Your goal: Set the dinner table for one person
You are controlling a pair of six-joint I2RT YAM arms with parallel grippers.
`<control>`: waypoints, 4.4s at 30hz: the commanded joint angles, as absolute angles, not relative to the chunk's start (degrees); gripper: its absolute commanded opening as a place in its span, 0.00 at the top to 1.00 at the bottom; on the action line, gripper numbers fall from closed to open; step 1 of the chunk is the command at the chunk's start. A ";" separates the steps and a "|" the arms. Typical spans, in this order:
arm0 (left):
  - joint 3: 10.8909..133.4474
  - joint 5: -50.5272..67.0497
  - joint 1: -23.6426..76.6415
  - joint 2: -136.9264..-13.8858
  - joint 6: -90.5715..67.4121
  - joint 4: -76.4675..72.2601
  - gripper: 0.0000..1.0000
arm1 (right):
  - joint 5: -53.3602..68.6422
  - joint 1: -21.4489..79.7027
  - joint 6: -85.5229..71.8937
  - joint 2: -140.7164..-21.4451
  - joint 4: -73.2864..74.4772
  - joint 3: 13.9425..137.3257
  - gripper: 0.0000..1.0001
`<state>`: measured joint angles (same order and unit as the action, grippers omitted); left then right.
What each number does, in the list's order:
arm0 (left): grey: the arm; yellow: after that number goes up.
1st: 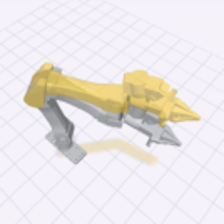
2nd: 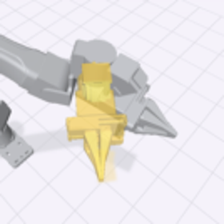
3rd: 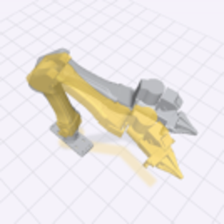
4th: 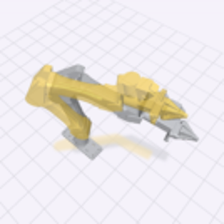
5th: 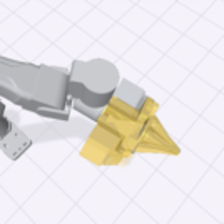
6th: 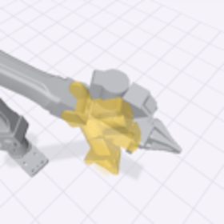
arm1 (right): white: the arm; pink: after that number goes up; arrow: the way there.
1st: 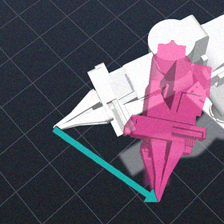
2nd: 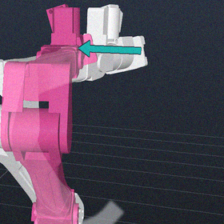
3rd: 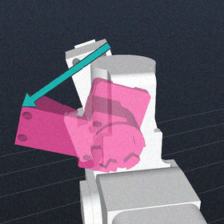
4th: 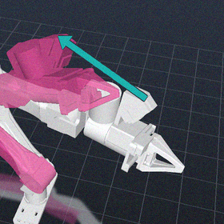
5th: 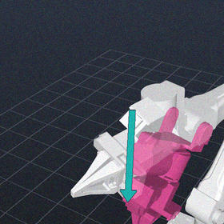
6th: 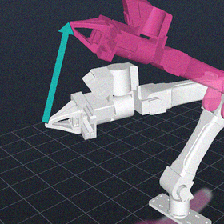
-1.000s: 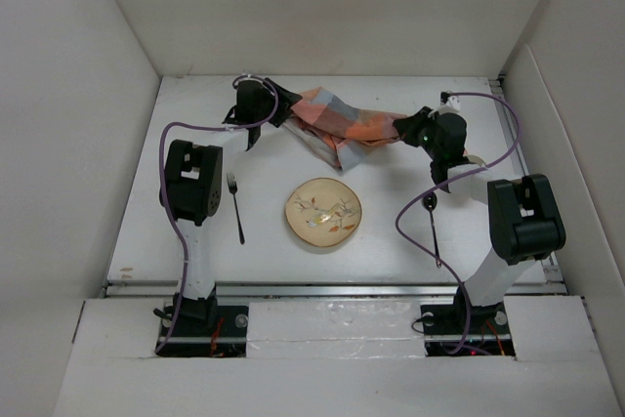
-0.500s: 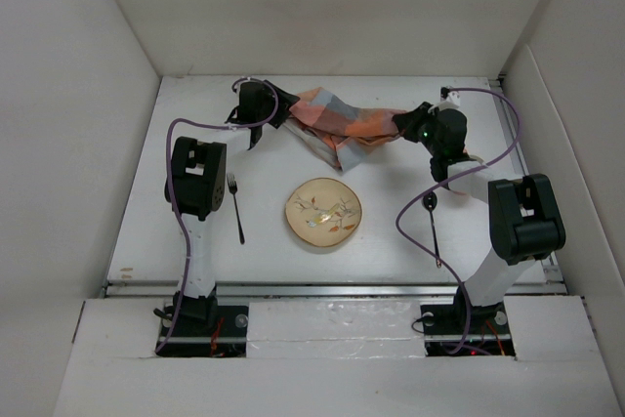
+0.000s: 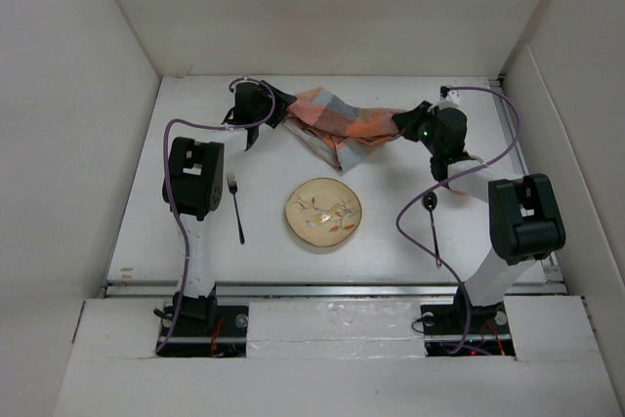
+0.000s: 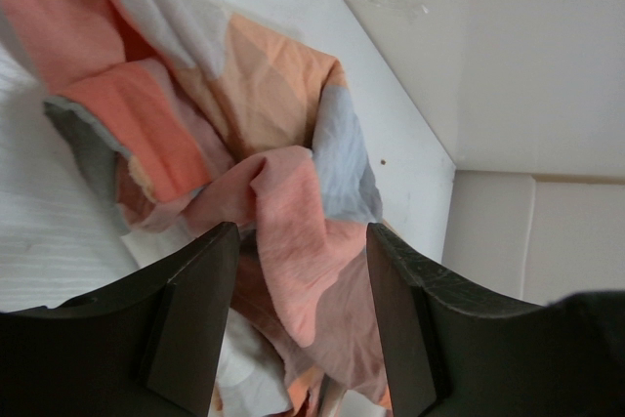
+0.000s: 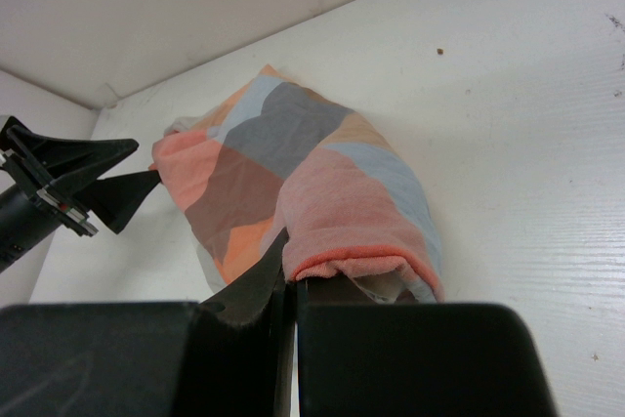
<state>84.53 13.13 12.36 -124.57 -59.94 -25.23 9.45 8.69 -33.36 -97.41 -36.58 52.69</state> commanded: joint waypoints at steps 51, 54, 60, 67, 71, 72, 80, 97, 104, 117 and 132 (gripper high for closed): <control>101.86 5.01 10.81 -94.25 -41.59 -21.18 1.00 | 9.40 10.81 -20.92 -73.84 -4.23 89.27 1.00; 101.69 4.66 10.81 -91.95 -40.35 -20.48 1.00 | 9.41 11.34 -21.00 -73.30 -3.52 89.65 1.00; 103.09 3.78 10.81 -94.20 -37.71 -17.49 1.00 | 9.58 11.34 -21.53 -77.60 -3.60 89.30 1.00; 106.95 6.94 8.35 -105.98 -39.37 -13.36 1.00 | 12.56 10.81 -23.99 -91.47 -6.68 92.01 1.00; 119.82 8.61 5.98 -115.55 -40.08 -7.59 1.00 | 15.02 9.76 -24.87 -103.07 -3.89 102.01 1.00; 123.10 8.87 5.98 -119.40 -39.99 -6.69 1.00 | 15.46 9.76 -25.05 -107.97 -2.74 108.83 1.00; 137.50 12.48 4.83 -123.76 -42.89 -11.83 1.00 | 17.23 9.23 -26.98 -118.39 2.65 135.35 1.00; 51.86 13.27 5.98 -99.40 -45.70 -52.38 1.00 | 32.43 7.56 -26.63 -108.63 -25.31 69.08 1.00; 43.51 11.17 7.12 -92.30 -47.73 -48.96 1.00 | 28.13 10.01 -22.41 -102.05 -18.02 62.24 1.00; 33.05 9.23 9.22 -84.91 -49.75 -40.96 0.84 | 18.37 10.55 -22.94 -94.93 -15.11 51.51 0.96; 37.88 2.04 12.91 -70.59 -48.17 -29.11 0.60 | 9.07 10.55 -22.94 -75.34 -7.22 43.69 0.48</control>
